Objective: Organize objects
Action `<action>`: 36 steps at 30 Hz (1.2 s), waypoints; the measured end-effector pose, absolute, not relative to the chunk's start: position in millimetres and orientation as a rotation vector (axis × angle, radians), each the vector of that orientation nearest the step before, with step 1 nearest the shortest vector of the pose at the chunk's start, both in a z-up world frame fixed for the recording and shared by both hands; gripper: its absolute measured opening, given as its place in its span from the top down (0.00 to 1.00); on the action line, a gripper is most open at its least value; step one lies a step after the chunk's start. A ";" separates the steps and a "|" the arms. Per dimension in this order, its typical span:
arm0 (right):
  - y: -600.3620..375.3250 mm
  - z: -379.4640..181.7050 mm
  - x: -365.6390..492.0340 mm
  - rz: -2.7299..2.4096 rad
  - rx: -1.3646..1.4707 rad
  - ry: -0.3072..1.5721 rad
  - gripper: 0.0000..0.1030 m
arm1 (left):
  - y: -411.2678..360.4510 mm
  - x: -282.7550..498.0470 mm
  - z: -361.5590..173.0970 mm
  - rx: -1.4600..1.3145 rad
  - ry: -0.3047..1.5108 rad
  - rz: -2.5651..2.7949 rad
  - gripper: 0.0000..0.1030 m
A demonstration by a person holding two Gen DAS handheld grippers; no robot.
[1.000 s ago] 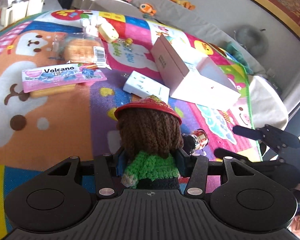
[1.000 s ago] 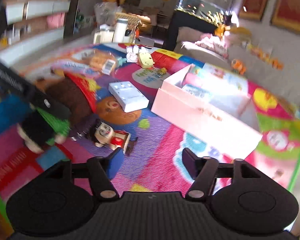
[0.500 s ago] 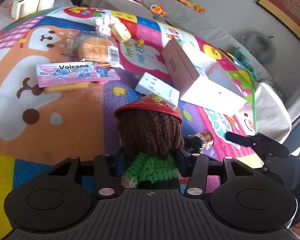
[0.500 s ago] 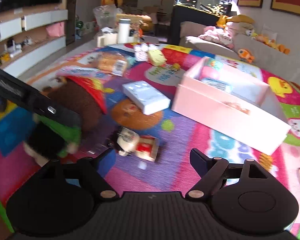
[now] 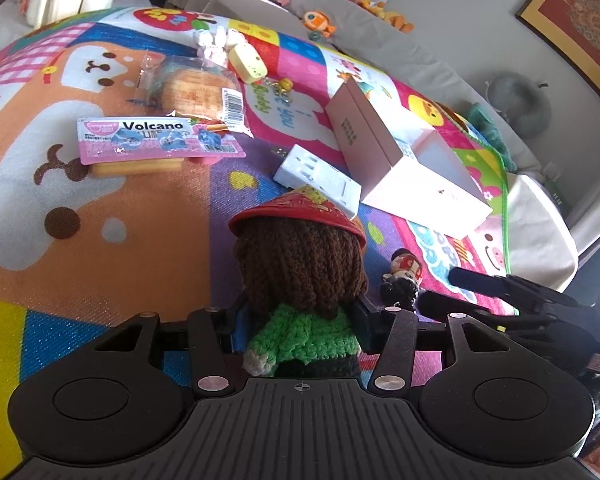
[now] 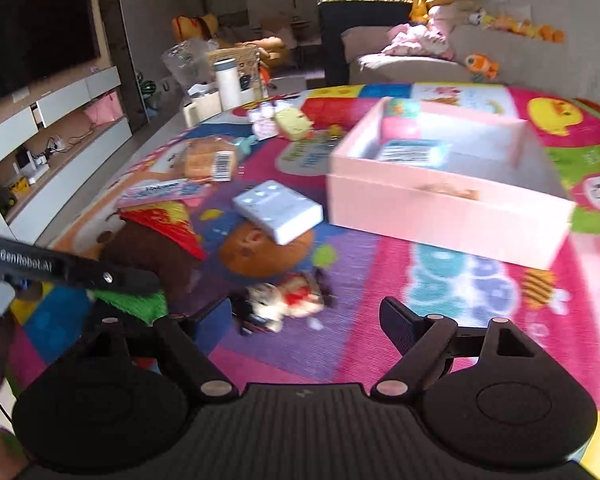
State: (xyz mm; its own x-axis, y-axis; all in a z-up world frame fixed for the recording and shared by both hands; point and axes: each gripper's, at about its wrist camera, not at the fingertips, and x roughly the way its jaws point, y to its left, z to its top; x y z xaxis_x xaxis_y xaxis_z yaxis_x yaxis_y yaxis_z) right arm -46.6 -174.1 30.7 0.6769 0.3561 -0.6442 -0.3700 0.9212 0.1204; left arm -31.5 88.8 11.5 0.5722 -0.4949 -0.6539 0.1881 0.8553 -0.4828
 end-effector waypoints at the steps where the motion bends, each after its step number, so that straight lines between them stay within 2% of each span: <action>1: -166.9 29.2 -43.9 0.403 -0.026 0.719 0.21 | 89.3 -31.6 11.3 -0.385 0.876 -0.412 0.47; 6: -149.0 18.1 -34.2 0.388 -0.066 0.714 0.21 | 91.5 -32.1 10.5 -0.395 0.876 -0.416 0.48; 13: -172.1 13.7 -49.5 0.281 -0.203 0.685 0.20 | 90.1 -31.9 10.0 -0.391 0.871 -0.415 0.47; 23: -175.3 21.6 -25.6 0.353 -0.003 0.717 0.21 | 88.0 -33.4 10.3 -0.379 0.871 -0.407 0.47; 27: -164.0 12.0 -11.7 0.330 -0.018 0.765 0.43 | 86.8 -34.0 12.2 -0.368 0.879 -0.396 0.48; 28: -163.2 13.3 -14.3 0.333 -0.033 0.754 0.52 | 86.1 -34.4 12.8 -0.364 0.879 -0.393 0.48; 29: -164.2 15.4 -17.5 0.347 -0.038 0.747 0.64 | 85.2 -34.8 13.3 -0.360 0.879 -0.388 0.48; 30: -166.4 18.6 -21.3 0.358 -0.037 0.739 0.70 | 84.2 -35.1 13.9 -0.357 0.879 -0.383 0.49; 32: -175.2 27.4 -30.6 0.366 -0.027 0.718 0.71 | 79.5 -36.5 17.2 -0.324 0.873 -0.381 0.50; 35: -197.3 47.4 -46.2 0.364 -0.001 0.653 0.92 | 67.8 -36.1 28.9 -0.265 0.866 -0.414 0.51; 36: -205.9 54.6 -50.2 0.362 0.015 0.629 0.92 | 62.9 -33.4 36.5 -0.255 0.860 -0.437 0.51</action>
State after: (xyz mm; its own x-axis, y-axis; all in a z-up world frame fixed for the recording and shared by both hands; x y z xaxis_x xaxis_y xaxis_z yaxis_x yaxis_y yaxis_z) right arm -50.2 -205.9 54.6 0.7484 0.3355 -0.5722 -0.3263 0.9372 0.1228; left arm -33.4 62.9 36.5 0.5720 -0.4687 -0.6731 0.2667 0.8824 -0.3877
